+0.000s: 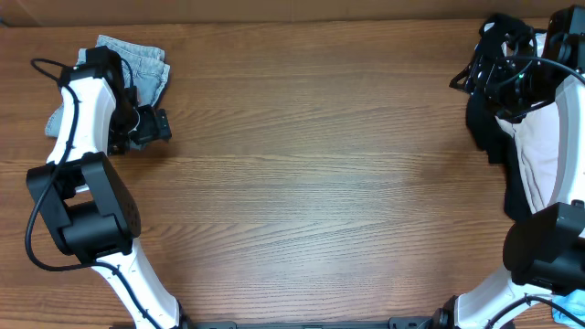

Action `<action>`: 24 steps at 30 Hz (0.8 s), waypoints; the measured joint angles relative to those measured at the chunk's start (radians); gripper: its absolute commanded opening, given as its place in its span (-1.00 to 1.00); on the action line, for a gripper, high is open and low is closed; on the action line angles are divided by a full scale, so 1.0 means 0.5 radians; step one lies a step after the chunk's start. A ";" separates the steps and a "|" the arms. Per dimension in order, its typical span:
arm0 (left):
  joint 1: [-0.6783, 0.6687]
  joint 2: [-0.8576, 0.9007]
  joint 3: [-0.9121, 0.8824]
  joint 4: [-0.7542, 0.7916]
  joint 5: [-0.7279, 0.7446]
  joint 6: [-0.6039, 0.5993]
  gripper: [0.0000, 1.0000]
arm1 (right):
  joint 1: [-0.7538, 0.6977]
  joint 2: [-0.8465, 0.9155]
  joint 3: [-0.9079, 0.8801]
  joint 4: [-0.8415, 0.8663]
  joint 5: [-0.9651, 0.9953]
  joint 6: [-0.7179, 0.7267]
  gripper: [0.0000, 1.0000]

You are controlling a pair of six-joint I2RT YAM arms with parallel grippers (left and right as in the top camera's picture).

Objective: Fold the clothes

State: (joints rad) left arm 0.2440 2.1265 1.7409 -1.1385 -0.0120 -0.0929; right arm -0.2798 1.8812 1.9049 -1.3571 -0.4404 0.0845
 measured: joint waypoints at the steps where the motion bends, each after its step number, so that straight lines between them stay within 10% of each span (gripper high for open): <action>1: 0.000 0.000 -0.026 0.071 -0.016 0.002 1.00 | 0.001 0.000 0.000 -0.002 0.000 0.000 0.74; 24: 0.002 0.000 -0.448 1.324 -0.150 0.073 1.00 | 0.000 0.000 0.000 -0.027 0.005 0.001 0.73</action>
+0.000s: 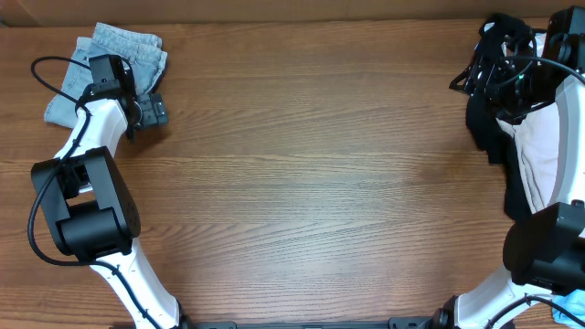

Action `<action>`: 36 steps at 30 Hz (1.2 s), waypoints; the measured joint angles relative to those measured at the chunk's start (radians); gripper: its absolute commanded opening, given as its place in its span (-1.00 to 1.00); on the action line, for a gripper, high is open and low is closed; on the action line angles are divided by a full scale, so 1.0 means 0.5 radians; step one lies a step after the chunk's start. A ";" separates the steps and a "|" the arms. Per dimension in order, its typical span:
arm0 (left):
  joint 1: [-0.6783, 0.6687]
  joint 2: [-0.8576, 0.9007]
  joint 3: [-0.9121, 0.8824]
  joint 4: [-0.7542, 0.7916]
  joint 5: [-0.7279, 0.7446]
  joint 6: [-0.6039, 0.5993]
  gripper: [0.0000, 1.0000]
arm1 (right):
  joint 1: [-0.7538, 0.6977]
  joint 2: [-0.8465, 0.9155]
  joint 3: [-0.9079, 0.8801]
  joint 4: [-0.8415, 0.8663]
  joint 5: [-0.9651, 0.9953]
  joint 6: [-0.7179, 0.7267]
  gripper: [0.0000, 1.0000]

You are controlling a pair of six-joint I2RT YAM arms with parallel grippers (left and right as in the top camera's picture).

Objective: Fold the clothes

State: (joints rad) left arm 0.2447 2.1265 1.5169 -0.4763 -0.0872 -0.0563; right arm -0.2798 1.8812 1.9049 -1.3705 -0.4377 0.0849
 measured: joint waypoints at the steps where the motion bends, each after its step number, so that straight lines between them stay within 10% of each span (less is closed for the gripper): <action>1: 0.000 0.000 -0.001 0.025 0.000 -0.009 1.00 | 0.000 0.000 0.000 -0.002 0.000 0.000 0.73; 12: 0.000 0.000 -0.006 0.298 0.009 -0.083 1.00 | 0.000 0.000 0.000 -0.004 0.000 0.000 0.74; 24: 0.000 0.000 0.352 -0.165 0.111 0.010 1.00 | 0.000 0.000 0.000 0.008 0.001 0.000 0.75; 32: 0.001 0.005 0.438 -0.147 0.014 0.047 -0.23 | 0.000 0.000 0.000 0.010 0.000 0.002 0.75; 36: 0.000 0.063 0.438 -0.133 -0.014 0.060 -0.36 | 0.000 0.000 0.000 -0.002 0.000 0.000 0.74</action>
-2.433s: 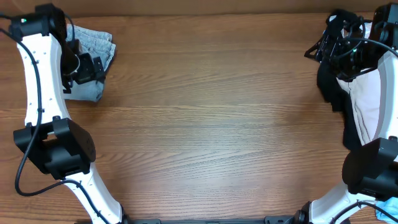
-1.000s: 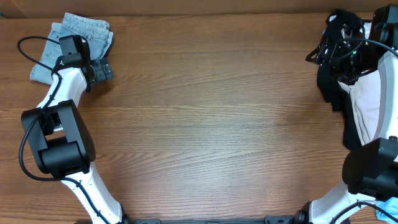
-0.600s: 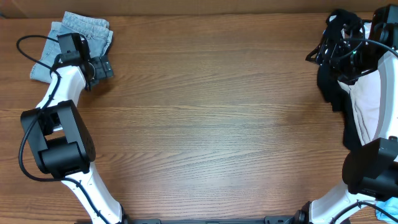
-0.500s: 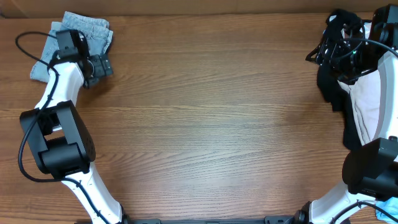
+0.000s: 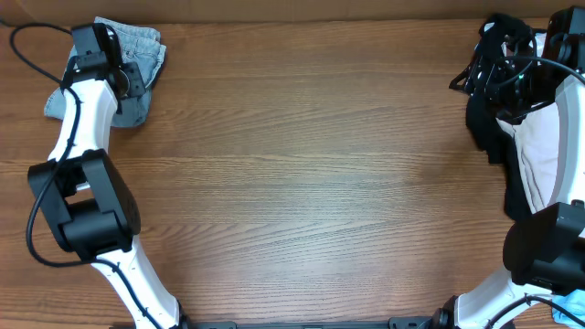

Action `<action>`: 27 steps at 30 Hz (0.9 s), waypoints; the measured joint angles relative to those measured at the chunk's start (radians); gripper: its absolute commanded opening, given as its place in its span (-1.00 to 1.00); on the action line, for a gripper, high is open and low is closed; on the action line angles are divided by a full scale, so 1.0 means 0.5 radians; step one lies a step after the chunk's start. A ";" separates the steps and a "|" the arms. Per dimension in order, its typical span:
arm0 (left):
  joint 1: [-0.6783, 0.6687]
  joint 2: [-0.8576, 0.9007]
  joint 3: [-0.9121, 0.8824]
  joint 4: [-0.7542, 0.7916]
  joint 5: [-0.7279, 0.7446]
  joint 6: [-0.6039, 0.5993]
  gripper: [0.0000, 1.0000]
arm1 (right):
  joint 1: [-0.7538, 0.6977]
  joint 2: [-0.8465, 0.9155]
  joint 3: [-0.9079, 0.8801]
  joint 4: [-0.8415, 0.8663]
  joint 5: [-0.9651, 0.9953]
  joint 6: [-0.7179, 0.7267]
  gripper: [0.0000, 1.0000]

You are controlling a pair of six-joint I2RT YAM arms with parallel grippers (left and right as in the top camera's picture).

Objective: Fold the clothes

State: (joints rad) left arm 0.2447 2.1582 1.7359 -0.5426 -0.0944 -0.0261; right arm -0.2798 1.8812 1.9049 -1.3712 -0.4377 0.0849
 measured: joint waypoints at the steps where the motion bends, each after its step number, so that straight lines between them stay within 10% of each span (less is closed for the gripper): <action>1: 0.000 0.035 0.000 0.005 -0.003 0.001 -0.37 | 0.000 0.000 0.000 -0.003 0.001 0.000 0.75; 16: -0.003 0.255 0.144 -0.155 -0.008 0.000 -0.23 | 0.000 0.000 0.000 -0.013 -0.001 0.001 0.72; 27: 0.000 -0.036 0.906 -0.953 -0.015 -0.001 0.99 | 0.001 0.000 0.078 -0.084 0.010 -0.002 1.00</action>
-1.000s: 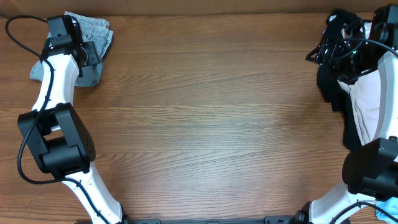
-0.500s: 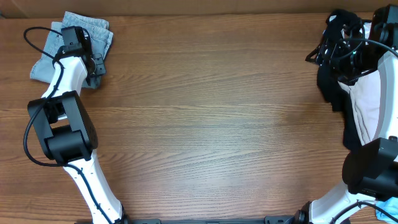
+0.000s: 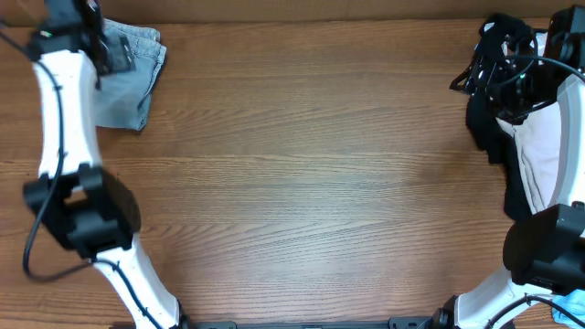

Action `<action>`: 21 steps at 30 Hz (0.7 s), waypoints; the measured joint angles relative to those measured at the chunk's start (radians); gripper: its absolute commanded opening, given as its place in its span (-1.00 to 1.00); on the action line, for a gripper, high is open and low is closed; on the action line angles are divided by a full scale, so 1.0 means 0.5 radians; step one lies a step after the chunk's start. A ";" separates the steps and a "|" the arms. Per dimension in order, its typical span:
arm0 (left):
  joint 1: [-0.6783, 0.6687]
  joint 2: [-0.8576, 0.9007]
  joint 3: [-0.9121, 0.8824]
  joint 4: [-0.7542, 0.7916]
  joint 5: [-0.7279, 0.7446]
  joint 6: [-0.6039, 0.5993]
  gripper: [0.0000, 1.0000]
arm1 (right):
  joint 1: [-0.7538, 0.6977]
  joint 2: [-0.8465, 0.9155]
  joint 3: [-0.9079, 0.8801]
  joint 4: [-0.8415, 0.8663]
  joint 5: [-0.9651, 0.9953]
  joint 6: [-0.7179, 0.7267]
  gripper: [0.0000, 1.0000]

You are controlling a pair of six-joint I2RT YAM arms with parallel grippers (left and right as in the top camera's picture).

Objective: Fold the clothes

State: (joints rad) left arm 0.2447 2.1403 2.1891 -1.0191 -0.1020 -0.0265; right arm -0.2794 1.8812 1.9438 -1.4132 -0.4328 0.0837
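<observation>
A folded light-blue denim garment (image 3: pixel 128 87) lies at the table's far left corner. My left gripper (image 3: pixel 113 53) sits over the garment's back part, its arm reaching in from the left edge; the dark fingers blur into the cloth, so their state is unclear. A heap of black clothes (image 3: pixel 489 137) with a white piece (image 3: pixel 539 155) lies along the right edge. My right gripper (image 3: pixel 482 75) hovers at the heap's back end, dark against the dark cloth, and its jaws cannot be made out.
The brown wooden table (image 3: pixel 311 183) stretches between the two piles. Both arm bases (image 3: pixel 82 219) stand near the front corners, with cables looping by the left arm.
My left gripper has moved farther back and left over the denim, and the arm now stretches straight along the left edge. The denim's front half shows as one flat panel. The right arm is unchanged.
My left gripper first rested on the bare wood just right of the denim's front edge. It then stood a little farther back, then on the denim itself, and now over its back part. The right arm stayed at the black heap throughout.
</observation>
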 measured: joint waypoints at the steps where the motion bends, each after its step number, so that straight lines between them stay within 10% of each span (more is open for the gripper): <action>1: 0.000 -0.082 0.062 -0.064 0.002 -0.011 1.00 | 0.000 0.000 0.047 -0.044 0.013 -0.013 1.00; 10: 0.000 -0.742 0.246 -0.401 0.114 -0.017 1.00 | 0.045 -0.209 0.405 -0.337 0.237 -0.072 1.00; 21: 0.000 -0.719 0.237 -0.588 0.435 -0.053 0.99 | 0.179 -0.841 0.463 -0.383 0.314 -0.102 1.00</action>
State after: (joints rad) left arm 0.2447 1.7809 2.3074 -1.3132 0.1154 -0.0528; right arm -0.1898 1.4609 2.1754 -1.6047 -0.2760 0.0326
